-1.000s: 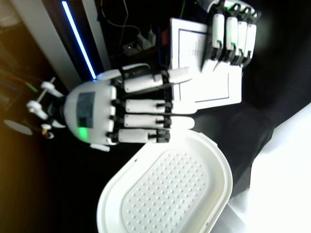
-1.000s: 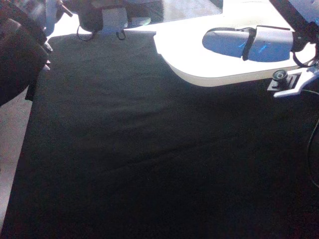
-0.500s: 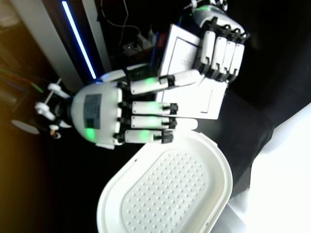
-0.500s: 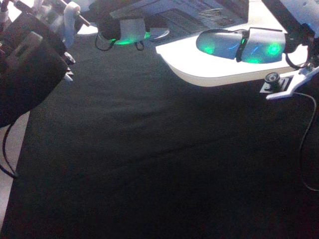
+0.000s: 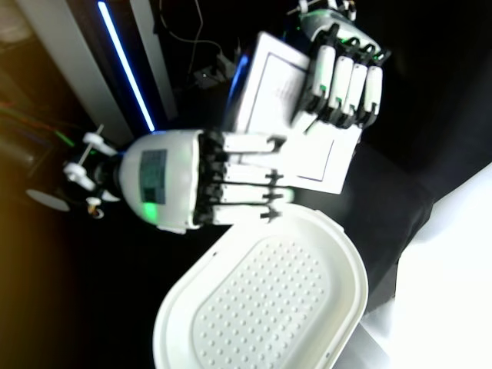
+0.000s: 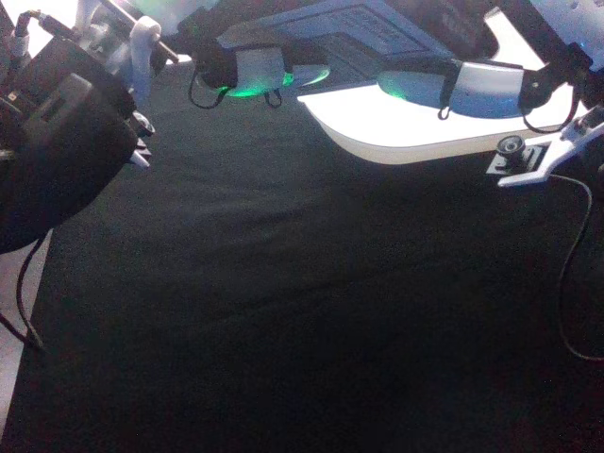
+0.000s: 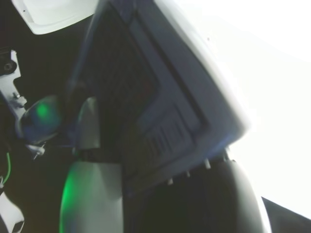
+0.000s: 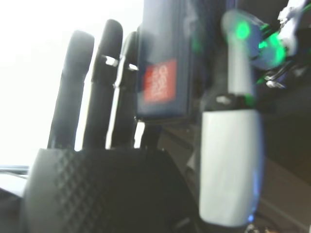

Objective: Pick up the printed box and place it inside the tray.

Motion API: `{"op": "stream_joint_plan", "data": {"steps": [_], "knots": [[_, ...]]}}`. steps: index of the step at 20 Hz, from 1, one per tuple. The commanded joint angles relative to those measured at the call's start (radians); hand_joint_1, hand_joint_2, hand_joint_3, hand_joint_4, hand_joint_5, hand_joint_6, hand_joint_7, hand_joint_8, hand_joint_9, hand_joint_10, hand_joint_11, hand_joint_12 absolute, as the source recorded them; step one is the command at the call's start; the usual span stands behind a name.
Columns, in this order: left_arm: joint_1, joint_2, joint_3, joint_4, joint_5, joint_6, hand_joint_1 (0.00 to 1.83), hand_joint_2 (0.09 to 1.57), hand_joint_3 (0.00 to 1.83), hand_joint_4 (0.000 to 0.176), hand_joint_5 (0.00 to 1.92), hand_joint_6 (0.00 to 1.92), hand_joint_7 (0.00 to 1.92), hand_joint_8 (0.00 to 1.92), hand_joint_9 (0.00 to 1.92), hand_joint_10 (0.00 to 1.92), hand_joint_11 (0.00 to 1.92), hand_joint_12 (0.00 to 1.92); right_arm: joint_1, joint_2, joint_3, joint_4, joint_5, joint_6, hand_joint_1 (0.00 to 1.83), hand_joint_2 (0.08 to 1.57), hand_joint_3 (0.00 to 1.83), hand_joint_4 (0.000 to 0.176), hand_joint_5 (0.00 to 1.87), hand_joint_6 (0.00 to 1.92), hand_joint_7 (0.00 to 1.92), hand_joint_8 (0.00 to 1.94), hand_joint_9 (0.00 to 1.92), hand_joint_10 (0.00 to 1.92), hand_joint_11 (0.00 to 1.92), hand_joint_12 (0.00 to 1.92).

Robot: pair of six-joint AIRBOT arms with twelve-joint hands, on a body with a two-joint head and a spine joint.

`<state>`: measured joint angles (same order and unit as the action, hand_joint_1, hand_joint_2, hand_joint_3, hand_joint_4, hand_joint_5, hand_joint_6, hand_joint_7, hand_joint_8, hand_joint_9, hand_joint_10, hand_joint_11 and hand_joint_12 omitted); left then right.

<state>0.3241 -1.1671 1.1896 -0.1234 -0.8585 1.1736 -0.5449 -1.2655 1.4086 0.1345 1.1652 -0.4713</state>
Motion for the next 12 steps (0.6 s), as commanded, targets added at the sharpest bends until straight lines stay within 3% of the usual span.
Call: {"op": "stream_joint_plan", "data": {"steps": [1, 2, 3, 4, 5, 8, 9, 10, 11, 12], "knots": [[-0.006, 0.008, 0.007, 0.009, -0.149, -0.002, 1.4, 1.1, 0.0, 0.0, 0.9, 0.98, 0.91, 0.97, 1.07, 1.05, 0.83, 1.34, 0.015, 0.006, 0.002, -0.002, 0.108, 0.016, 1.09, 1.0, 0.0, 0.176, 1.27, 0.46, 1.24, 1.43, 1.34, 1.64, 1.24, 1.86], [-0.006, 0.008, 0.007, 0.009, -0.149, -0.004, 1.47, 1.1, 0.0, 0.0, 0.92, 0.9, 0.9, 0.93, 1.09, 0.93, 0.85, 1.53, 0.015, 0.006, 0.003, -0.002, 0.108, 0.017, 1.09, 1.0, 0.0, 0.176, 1.26, 0.49, 1.27, 1.33, 1.36, 1.63, 1.25, 1.9], [-0.005, 0.008, 0.007, 0.009, -0.149, -0.004, 1.48, 1.09, 0.0, 0.0, 0.97, 0.81, 0.91, 0.92, 1.09, 0.91, 0.85, 1.57, 0.015, 0.006, 0.004, -0.002, 0.108, 0.018, 1.09, 1.0, 0.0, 0.176, 1.25, 0.5, 1.29, 1.32, 1.39, 1.63, 1.29, 1.91], [-0.004, 0.007, 0.008, 0.009, -0.149, -0.004, 1.48, 1.15, 0.0, 0.0, 0.8, 1.03, 0.77, 1.07, 0.96, 1.1, 0.72, 1.66, 0.015, 0.006, 0.006, -0.002, 0.108, 0.02, 1.08, 1.01, 0.0, 0.176, 1.21, 0.57, 1.28, 1.3, 1.39, 1.62, 1.26, 1.88], [-0.003, 0.007, 0.007, 0.009, -0.15, -0.004, 1.48, 1.16, 0.0, 0.0, 0.79, 1.05, 0.77, 1.09, 0.92, 1.14, 0.71, 1.68, 0.015, 0.006, 0.007, -0.002, 0.108, 0.022, 1.07, 1.02, 0.0, 0.176, 1.19, 0.61, 1.28, 1.48, 1.4, 1.69, 1.31, 1.91], [0.001, 0.008, 0.007, 0.008, -0.159, -0.007, 1.48, 1.17, 0.0, 0.0, 0.76, 1.1, 0.73, 1.14, 0.92, 1.16, 0.68, 1.69, 0.015, 0.006, 0.012, -0.002, 0.109, 0.035, 1.06, 1.04, 0.0, 0.176, 1.14, 0.69, 1.28, 1.54, 1.42, 1.72, 1.34, 1.92], [0.003, 0.009, 0.008, 0.009, -0.16, -0.01, 1.47, 1.22, 0.0, 0.0, 0.64, 1.33, 0.65, 1.26, 0.81, 1.26, 0.58, 1.78, 0.015, 0.007, 0.012, -0.001, 0.11, 0.036, 1.06, 1.04, 0.0, 0.176, 1.13, 0.72, 1.27, 1.46, 1.41, 1.67, 1.31, 1.92], [0.005, 0.01, 0.008, 0.009, -0.165, -0.016, 1.35, 1.24, 0.0, 0.0, 0.72, 1.45, 0.62, 1.31, 0.73, 1.39, 0.55, 1.4, 0.015, 0.008, 0.013, -0.001, 0.11, 0.036, 1.05, 1.05, 0.0, 0.176, 1.11, 0.75, 1.26, 1.58, 1.41, 1.76, 1.35, 1.92], [0.005, 0.011, 0.008, 0.012, -0.168, -0.021, 1.09, 1.23, 0.0, 0.0, 0.29, 0.91, 0.31, 0.53, 0.42, 0.78, 0.44, 1.17, 0.015, 0.009, 0.014, -0.001, 0.111, 0.036, 1.05, 1.05, 0.0, 0.176, 1.1, 0.76, 1.23, 1.76, 1.41, 1.89, 1.41, 1.92], [0.005, 0.013, 0.008, 0.015, -0.173, -0.026, 0.87, 1.12, 0.0, 0.0, 0.15, 0.38, 0.23, 0.17, 0.38, 0.34, 0.33, 0.98, 0.015, 0.011, 0.015, 0.0, 0.113, 0.036, 1.06, 1.05, 0.0, 0.176, 1.11, 0.75, 1.17, 1.71, 1.32, 1.87, 1.33, 1.92]]}}
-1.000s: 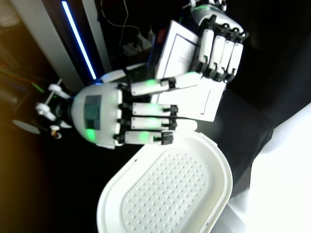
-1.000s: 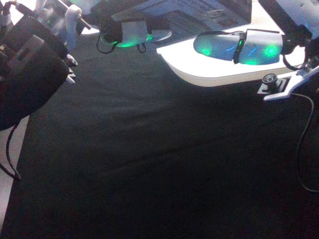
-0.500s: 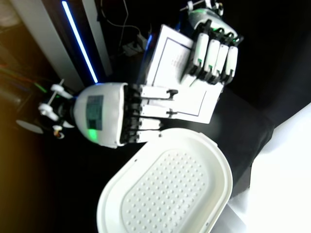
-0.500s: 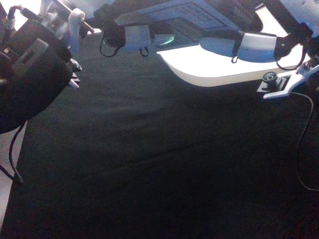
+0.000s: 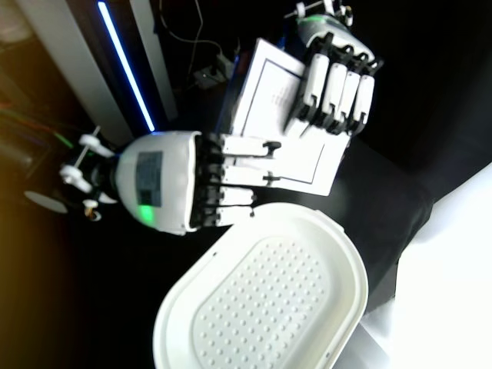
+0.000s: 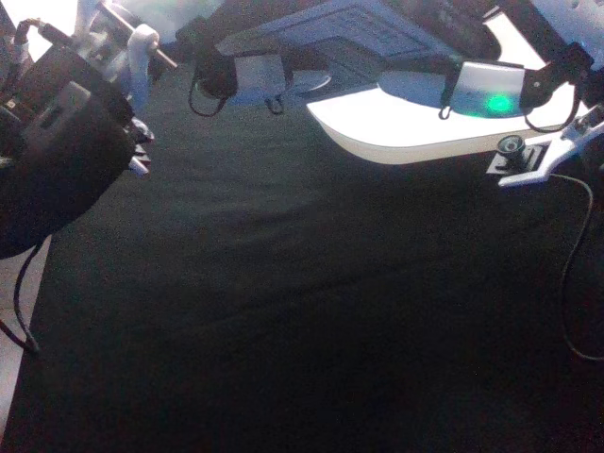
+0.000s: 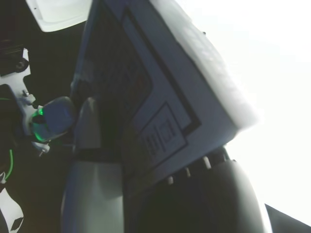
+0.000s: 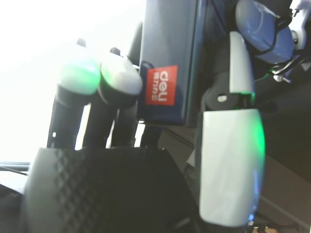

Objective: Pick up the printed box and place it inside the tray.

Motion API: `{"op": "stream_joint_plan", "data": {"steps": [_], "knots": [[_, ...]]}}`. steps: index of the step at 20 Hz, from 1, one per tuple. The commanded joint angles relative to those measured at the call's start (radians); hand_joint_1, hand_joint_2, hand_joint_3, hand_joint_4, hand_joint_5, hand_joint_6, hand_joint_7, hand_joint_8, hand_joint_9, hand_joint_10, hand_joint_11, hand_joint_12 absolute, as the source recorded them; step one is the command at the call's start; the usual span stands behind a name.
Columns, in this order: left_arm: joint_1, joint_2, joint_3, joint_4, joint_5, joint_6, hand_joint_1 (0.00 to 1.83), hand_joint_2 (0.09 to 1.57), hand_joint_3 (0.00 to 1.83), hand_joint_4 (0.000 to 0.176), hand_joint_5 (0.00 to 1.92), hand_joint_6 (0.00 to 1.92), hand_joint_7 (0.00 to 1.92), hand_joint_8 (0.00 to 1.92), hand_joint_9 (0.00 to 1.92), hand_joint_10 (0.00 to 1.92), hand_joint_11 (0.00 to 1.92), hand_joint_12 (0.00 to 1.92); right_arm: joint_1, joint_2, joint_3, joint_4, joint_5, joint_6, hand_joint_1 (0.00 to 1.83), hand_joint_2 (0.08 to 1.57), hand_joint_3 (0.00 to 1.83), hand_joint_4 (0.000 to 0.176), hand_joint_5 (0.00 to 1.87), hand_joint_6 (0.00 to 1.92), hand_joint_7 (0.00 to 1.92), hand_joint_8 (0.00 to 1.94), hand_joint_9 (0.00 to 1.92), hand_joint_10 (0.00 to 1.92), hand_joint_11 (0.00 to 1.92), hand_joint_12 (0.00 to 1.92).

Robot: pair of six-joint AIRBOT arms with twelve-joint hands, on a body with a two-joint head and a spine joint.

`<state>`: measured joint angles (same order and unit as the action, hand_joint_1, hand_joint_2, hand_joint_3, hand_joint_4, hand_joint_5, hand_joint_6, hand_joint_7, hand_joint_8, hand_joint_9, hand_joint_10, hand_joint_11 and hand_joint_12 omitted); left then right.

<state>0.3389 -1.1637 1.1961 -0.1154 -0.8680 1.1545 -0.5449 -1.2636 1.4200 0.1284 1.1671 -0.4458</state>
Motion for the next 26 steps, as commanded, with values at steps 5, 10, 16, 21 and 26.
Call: {"op": "stream_joint_plan", "data": {"steps": [5, 10, 16, 21, 26], "knots": [[-0.01, 0.029, 0.002, 0.019, -0.168, -0.036, 0.37, 0.77, 0.0, 0.175, 0.0, 0.0, 0.0, 0.0, 0.0, 0.0, 0.0, 0.0, 0.021, 0.017, 0.007, 0.01, 0.116, 0.01, 1.04, 1.08, 0.0, 0.176, 1.04, 0.86, 1.13, 1.73, 1.29, 1.88, 1.31, 1.92], [-0.01, 0.087, -0.012, 0.027, -0.147, -0.036, 0.32, 0.77, 0.0, 0.169, 0.0, 0.0, 0.0, 0.0, 0.0, 0.0, 0.0, 0.0, 0.027, 0.061, 0.005, 0.01, 0.116, 0.017, 1.03, 1.08, 0.0, 0.176, 1.03, 0.88, 1.05, 1.25, 1.13, 1.35, 1.05, 1.72], [0.006, 0.169, -0.045, 0.029, -0.15, -0.036, 0.2, 0.77, 0.0, 0.15, 0.0, 0.0, 0.0, 0.0, 0.0, 0.0, 0.0, 0.0, 0.049, 0.148, -0.024, 0.011, 0.114, 0.017, 1.03, 1.09, 0.0, 0.176, 1.02, 0.91, 1.15, 0.77, 1.22, 0.96, 1.04, 1.47], [0.055, 0.218, -0.075, 0.015, -0.184, -0.035, 0.28, 0.73, 0.0, 0.143, 0.0, 0.0, 0.0, 0.0, 0.0, 0.0, 0.0, 0.0, 0.051, 0.237, -0.053, 0.024, 0.105, -0.041, 1.05, 1.07, 0.0, 0.176, 1.07, 0.82, 1.29, 0.02, 1.36, 0.19, 1.03, 0.98], [0.072, 0.228, -0.089, 0.014, -0.205, -0.03, 0.3, 0.71, 0.0, 0.168, 0.0, 0.0, 0.0, 0.0, 0.0, 0.0, 0.0, 0.0, 0.069, 0.274, -0.078, -0.019, 0.026, -0.145, 1.04, 1.08, 0.0, 0.176, 1.05, 0.86, 1.34, 0.0, 1.4, 0.11, 1.04, 0.97]]}}
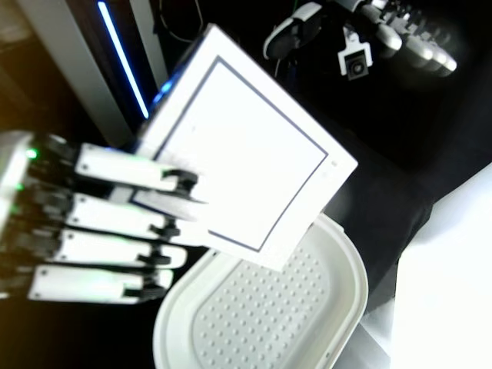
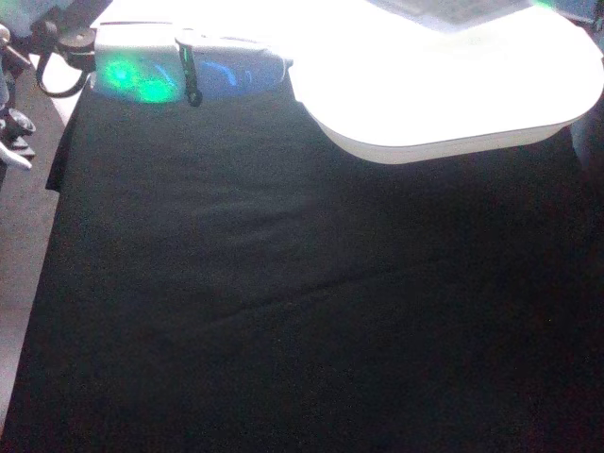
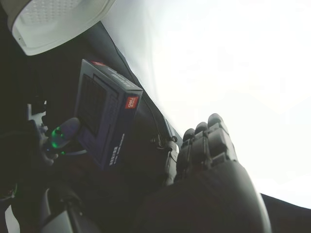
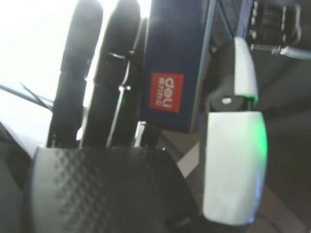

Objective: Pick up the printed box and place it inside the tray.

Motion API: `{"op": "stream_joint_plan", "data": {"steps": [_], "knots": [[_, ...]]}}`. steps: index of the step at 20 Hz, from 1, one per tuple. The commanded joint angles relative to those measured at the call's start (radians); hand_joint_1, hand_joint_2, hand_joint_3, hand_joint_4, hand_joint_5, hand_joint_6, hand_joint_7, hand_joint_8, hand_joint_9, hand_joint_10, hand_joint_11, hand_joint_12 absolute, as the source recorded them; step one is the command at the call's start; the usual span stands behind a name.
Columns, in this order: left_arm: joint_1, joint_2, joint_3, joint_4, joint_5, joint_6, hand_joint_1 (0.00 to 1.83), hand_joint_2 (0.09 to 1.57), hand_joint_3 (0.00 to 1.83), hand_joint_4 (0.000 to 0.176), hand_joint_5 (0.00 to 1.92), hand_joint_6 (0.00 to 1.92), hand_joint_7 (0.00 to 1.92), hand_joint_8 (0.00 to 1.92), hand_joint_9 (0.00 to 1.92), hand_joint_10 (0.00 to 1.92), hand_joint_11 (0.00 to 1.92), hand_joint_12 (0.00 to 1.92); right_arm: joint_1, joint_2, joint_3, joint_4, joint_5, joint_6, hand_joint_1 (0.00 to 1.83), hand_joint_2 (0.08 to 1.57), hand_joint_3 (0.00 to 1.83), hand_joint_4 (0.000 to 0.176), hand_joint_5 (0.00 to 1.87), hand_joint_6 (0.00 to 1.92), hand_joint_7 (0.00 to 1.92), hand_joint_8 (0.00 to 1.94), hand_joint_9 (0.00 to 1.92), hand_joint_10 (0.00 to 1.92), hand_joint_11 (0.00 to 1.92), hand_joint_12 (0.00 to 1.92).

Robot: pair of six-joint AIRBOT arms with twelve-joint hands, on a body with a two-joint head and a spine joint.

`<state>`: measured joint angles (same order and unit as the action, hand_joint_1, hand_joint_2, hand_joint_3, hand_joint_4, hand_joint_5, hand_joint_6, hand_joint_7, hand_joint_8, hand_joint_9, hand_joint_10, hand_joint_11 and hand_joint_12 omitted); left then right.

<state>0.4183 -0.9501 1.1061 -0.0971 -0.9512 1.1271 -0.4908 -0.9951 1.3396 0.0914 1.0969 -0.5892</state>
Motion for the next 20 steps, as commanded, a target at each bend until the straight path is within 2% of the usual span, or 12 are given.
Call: {"op": "stream_joint_plan", "data": {"steps": [1, 2, 3, 4, 5, 6, 7, 9, 11, 15, 16, 20], "knots": [[-0.002, 0.017, -0.001, -0.005, -0.128, -0.003, 0.29, 0.72, 0.0, 0.164, 0.0, 0.0, 0.0, 0.0, 0.0, 0.0, 0.0, 0.0, 0.023, 0.005, 0.003, 0.005, 0.068, -0.002, 1.03, 1.08, 0.0, 0.176, 1.03, 0.88, 1.38, 0.01, 1.44, 0.12, 1.0, 1.17], [0.005, 0.02, -0.004, -0.006, -0.138, -0.003, 0.26, 0.72, 0.0, 0.152, 0.0, 0.0, 0.0, 0.0, 0.0, 0.0, 0.0, 0.0, 0.048, 0.001, 0.006, -0.039, 0.011, -0.009, 1.03, 1.09, 0.0, 0.176, 1.02, 0.9, 1.27, 1.05, 1.32, 1.33, 1.18, 1.77], [0.014, 0.024, -0.009, -0.01, -0.15, -0.003, 0.29, 0.71, 0.0, 0.149, 0.0, 0.0, 0.0, 0.0, 0.0, 0.0, 0.0, 0.0, 0.073, -0.003, 0.006, -0.071, -0.035, -0.034, 1.05, 1.07, 0.0, 0.176, 1.07, 0.83, 1.31, 1.76, 1.47, 1.8, 1.48, 1.89], [0.035, 0.034, -0.019, -0.018, -0.162, -0.003, 0.28, 0.73, 0.0, 0.15, 0.0, 0.0, 0.0, 0.0, 0.0, 0.0, 0.0, 0.0, 0.11, -0.004, 0.0, -0.107, -0.102, -0.107, 1.07, 1.07, 0.0, 0.127, 1.07, 0.82, 1.24, 1.88, 1.44, 1.9, 1.49, 1.91], [0.04, 0.036, -0.021, -0.02, -0.166, -0.003, 0.28, 0.72, 0.0, 0.152, 0.0, 0.0, 0.0, 0.0, 0.0, 0.0, 0.0, 0.0, 0.119, -0.004, -0.001, -0.116, -0.117, -0.128, 1.11, 1.06, 0.0, 0.019, 1.09, 0.8, 1.2, 1.93, 1.42, 1.92, 1.48, 1.92], [0.05, 0.037, -0.023, -0.023, -0.17, -0.003, 0.27, 0.71, 0.0, 0.154, 0.0, 0.0, 0.0, 0.0, 0.0, 0.0, 0.0, 0.0, 0.146, -0.007, -0.003, -0.144, -0.155, -0.183, 1.15, 1.08, 0.0, 0.0, 1.04, 0.88, 1.15, 0.94, 1.28, 0.98, 1.15, 1.29], [0.055, 0.037, -0.023, -0.024, -0.171, -0.003, 0.31, 0.71, 0.0, 0.15, 0.0, 0.0, 0.0, 0.0, 0.0, 0.0, 0.0, 0.0, 0.158, -0.014, -0.003, -0.161, -0.178, -0.213, 1.26, 1.04, 0.0, 0.0, 1.01, 0.83, 1.33, 0.52, 1.35, 0.7, 1.14, 1.26], [0.069, 0.037, -0.025, -0.026, -0.172, -0.003, 0.35, 0.71, 0.0, 0.14, 0.0, 0.0, 0.0, 0.0, 0.0, 0.0, 0.0, 0.0, 0.181, -0.025, -0.01, -0.184, -0.23, -0.293, 1.28, 1.03, 0.0, 0.0, 1.09, 0.65, 1.28, 0.65, 1.31, 0.45, 1.01, 1.18], [0.078, 0.036, -0.028, -0.03, -0.178, -0.003, 0.35, 0.66, 0.0, 0.129, 0.0, 0.0, 0.0, 0.0, 0.0, 0.0, 0.0, 0.0, 0.184, -0.025, -0.014, -0.184, -0.245, -0.325, 1.28, 1.04, 0.0, 0.0, 1.12, 0.6, 1.23, 0.76, 1.27, 0.51, 0.94, 1.25], [0.099, 0.033, -0.03, -0.039, -0.192, -0.003, 0.41, 0.62, 0.0, 0.11, 0.0, 0.0, 0.0, 0.0, 0.0, 0.0, 0.0, 0.0, 0.189, -0.025, -0.015, -0.184, -0.265, -0.385, 1.28, 1.05, 0.0, 0.0, 1.11, 0.61, 1.15, 0.94, 1.13, 1.11, 0.99, 1.58], [0.106, 0.032, -0.03, -0.042, -0.196, -0.003, 0.45, 0.62, 0.0, 0.108, 0.0, 0.0, 0.0, 0.0, 0.0, 0.0, 0.0, 0.0, 0.197, -0.025, -0.016, -0.184, -0.281, -0.415, 1.2, 1.06, 0.0, 0.0, 1.09, 0.77, 1.1, 1.11, 1.13, 1.4, 1.06, 1.71], [0.131, 0.031, -0.033, -0.058, -0.214, -0.003, 0.36, 0.66, 0.0, 0.095, 0.0, 0.0, 0.0, 0.0, 0.0, 0.0, 0.0, 0.0, 0.243, -0.025, -0.032, -0.183, -0.351, -0.567, 1.28, 1.04, 0.0, 0.0, 1.07, 0.69, 1.22, 0.81, 1.13, 0.98, 0.97, 1.41]]}}
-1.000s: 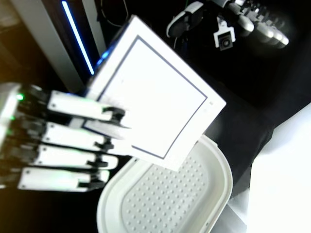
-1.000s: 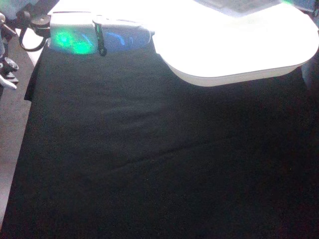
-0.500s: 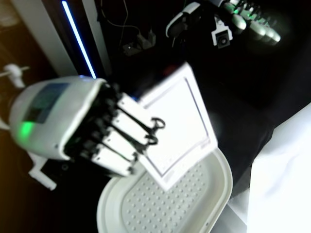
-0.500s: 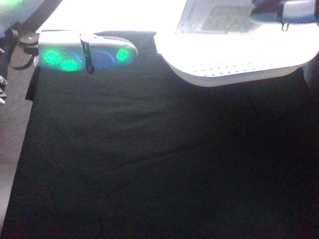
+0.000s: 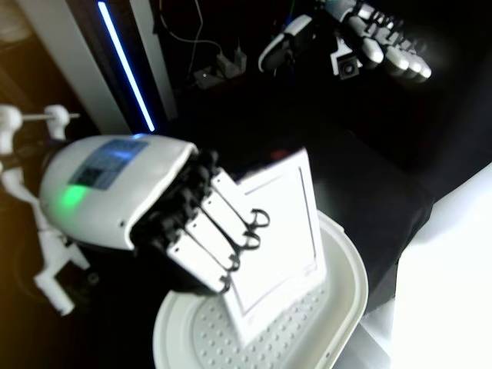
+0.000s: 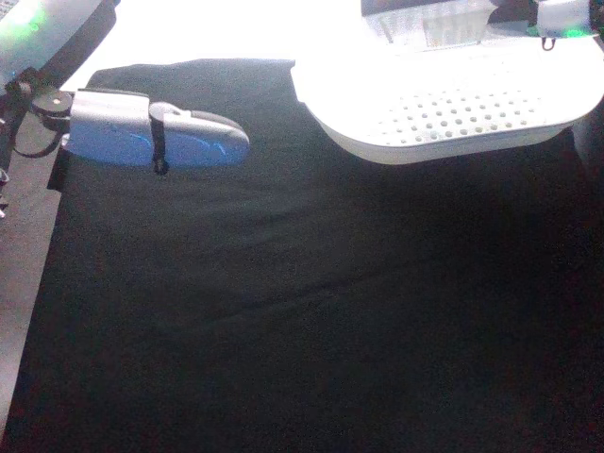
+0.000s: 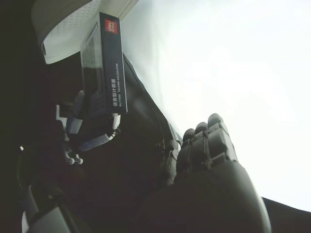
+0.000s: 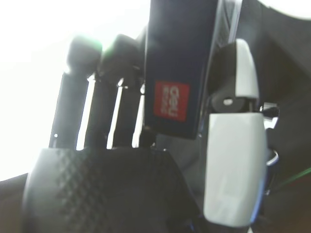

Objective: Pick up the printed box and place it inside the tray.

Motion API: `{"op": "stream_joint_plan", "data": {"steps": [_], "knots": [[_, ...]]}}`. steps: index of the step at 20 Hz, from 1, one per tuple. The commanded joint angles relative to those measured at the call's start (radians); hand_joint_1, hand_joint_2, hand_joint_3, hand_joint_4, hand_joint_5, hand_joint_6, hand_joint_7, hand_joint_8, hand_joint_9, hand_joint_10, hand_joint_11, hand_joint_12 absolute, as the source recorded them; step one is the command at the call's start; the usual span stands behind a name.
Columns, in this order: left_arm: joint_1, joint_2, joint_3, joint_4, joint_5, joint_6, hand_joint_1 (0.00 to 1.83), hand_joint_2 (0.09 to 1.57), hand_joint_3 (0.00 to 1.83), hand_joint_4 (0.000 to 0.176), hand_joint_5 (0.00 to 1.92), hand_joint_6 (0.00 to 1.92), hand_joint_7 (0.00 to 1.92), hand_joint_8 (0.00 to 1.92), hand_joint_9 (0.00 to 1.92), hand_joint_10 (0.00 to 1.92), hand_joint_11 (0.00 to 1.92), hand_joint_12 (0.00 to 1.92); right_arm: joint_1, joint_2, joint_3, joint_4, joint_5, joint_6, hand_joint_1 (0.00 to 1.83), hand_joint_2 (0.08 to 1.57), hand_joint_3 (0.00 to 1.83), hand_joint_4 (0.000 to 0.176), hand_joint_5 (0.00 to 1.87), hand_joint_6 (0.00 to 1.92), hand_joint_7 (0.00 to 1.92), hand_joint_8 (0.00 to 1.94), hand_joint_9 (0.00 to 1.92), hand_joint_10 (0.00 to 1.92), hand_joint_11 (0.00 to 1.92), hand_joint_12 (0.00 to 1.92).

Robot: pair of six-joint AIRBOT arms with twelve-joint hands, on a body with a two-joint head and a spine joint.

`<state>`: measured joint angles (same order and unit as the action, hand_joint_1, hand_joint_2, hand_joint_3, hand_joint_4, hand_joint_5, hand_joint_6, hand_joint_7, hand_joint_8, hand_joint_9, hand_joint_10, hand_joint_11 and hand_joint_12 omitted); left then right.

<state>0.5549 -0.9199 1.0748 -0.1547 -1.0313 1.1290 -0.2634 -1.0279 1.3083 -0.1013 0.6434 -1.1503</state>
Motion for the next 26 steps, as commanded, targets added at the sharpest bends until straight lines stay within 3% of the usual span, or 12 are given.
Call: {"op": "stream_joint_plan", "data": {"steps": [1, 6, 10, 15, 17, 18, 19, 20, 21, 22, 23, 26], "knots": [[0.0, 0.0, -0.002, -0.003, -0.136, -0.005, 0.35, 0.66, 0.0, 0.098, 0.0, 0.0, 0.0, 0.0, 0.0, 0.0, 0.0, 0.0, 0.018, 0.007, -0.002, 0.016, 0.094, -0.034, 1.29, 1.03, 0.0, 0.0, 1.09, 0.66, 1.25, 0.74, 1.16, 0.96, 0.99, 1.38], [0.021, -0.008, -0.002, -0.018, -0.143, -0.006, 0.34, 0.67, 0.0, 0.089, 0.0, 0.0, 0.0, 0.0, 0.0, 0.0, 0.0, 0.0, 0.019, -0.005, -0.004, 0.063, 0.053, -0.152, 1.3, 1.03, 0.0, 0.0, 1.1, 0.6, 1.27, 0.72, 1.16, 0.78, 0.94, 1.18], [0.036, -0.008, -0.006, -0.03, -0.148, -0.009, 0.32, 0.66, 0.0, 0.066, 0.0, 0.0, 0.0, 0.0, 0.0, 0.0, 0.0, 0.0, 0.015, -0.029, 0.013, 0.073, 0.018, -0.164, 1.27, 1.1, 0.0, 0.0, 0.99, 0.72, 1.08, 1.1, 1.07, 1.14, 0.9, 1.46], [0.049, -0.015, -0.006, -0.039, -0.148, -0.009, 0.3, 0.68, 0.01, 0.069, 0.0, 0.0, 0.0, 0.0, 0.0, 0.0, 0.0, 0.0, -0.006, -0.033, 0.015, 0.085, 0.01, -0.164, 1.27, 1.1, 0.0, 0.0, 1.02, 0.64, 1.04, 1.18, 1.04, 1.29, 0.95, 1.5], [0.053, -0.017, -0.006, -0.042, -0.148, -0.009, 0.28, 0.68, 0.01, 0.053, 0.0, 0.0, 0.0, 0.0, 0.0, 0.0, 0.0, 0.0, -0.008, -0.035, 0.016, 0.086, 0.008, -0.164, 1.27, 1.09, 0.0, 0.0, 0.97, 0.78, 1.12, 0.98, 0.99, 0.94, 0.84, 1.31], [0.054, -0.018, -0.006, -0.042, -0.148, -0.009, 0.29, 0.69, 0.01, 0.053, 0.0, 0.0, 0.0, 0.0, 0.0, 0.0, 0.0, 0.0, -0.009, -0.036, 0.016, 0.087, 0.008, -0.164, 1.14, 1.0, 0.0, 0.0, 0.79, 0.34, 0.98, 0.61, 0.91, 0.92, 0.82, 1.34], [0.055, -0.019, -0.006, -0.042, -0.147, -0.009, 0.3, 0.69, 0.01, 0.058, 0.0, 0.0, 0.0, 0.0, 0.0, 0.0, 0.0, 0.0, -0.01, -0.037, 0.016, 0.087, 0.008, -0.164, 1.03, 0.97, 0.0, 0.0, 0.63, 0.1, 0.86, 0.27, 0.79, 0.69, 0.63, 1.3], [0.056, -0.019, -0.006, -0.042, -0.146, -0.009, 0.26, 0.69, 0.01, 0.064, 0.0, 0.0, 0.0, 0.0, 0.0, 0.0, 0.0, 0.0, -0.013, -0.037, 0.016, 0.087, 0.008, -0.164, 0.99, 0.91, 0.0, 0.009, 0.47, 0.02, 0.74, 0.07, 0.73, 0.49, 0.54, 1.25], [0.057, -0.019, -0.006, -0.042, -0.145, -0.009, 0.27, 0.69, 0.01, 0.067, 0.0, 0.0, 0.0, 0.0, 0.0, 0.0, 0.0, 0.0, -0.015, -0.037, 0.015, 0.087, 0.008, -0.164, 0.97, 0.87, 0.0, 0.055, 0.36, 0.0, 0.68, 0.01, 0.73, 0.34, 0.49, 1.24], [0.058, -0.019, -0.006, -0.042, -0.145, -0.009, 0.26, 0.69, 0.01, 0.067, 0.0, 0.0, 0.0, 0.0, 0.0, 0.0, 0.0, 0.0, -0.016, -0.038, 0.015, 0.088, 0.008, -0.164, 0.91, 0.81, 0.0, 0.135, 0.19, 0.0, 0.54, 0.0, 0.64, 0.19, 0.31, 1.23], [0.059, -0.019, -0.006, -0.043, -0.146, -0.009, 0.24, 0.7, 0.01, 0.073, 0.0, 0.0, 0.0, 0.0, 0.0, 0.0, 0.0, 0.0, -0.016, -0.038, 0.013, 0.088, 0.008, -0.164, 0.84, 0.75, 0.0, 0.168, 0.04, 0.0, 0.4, 0.0, 0.52, 0.07, 0.06, 1.08], [0.061, -0.017, -0.006, -0.045, -0.14, -0.016, 0.26, 0.69, 0.0, 0.058, 0.0, 0.0, 0.0, 0.0, 0.0, 0.0, 0.0, 0.0, -0.015, -0.023, -0.01, 0.087, 0.009, -0.164, 0.75, 0.64, 0.0, 0.176, 0.0, 0.0, 0.06, 0.0, 0.17, 0.0, 0.0, 0.42]]}}
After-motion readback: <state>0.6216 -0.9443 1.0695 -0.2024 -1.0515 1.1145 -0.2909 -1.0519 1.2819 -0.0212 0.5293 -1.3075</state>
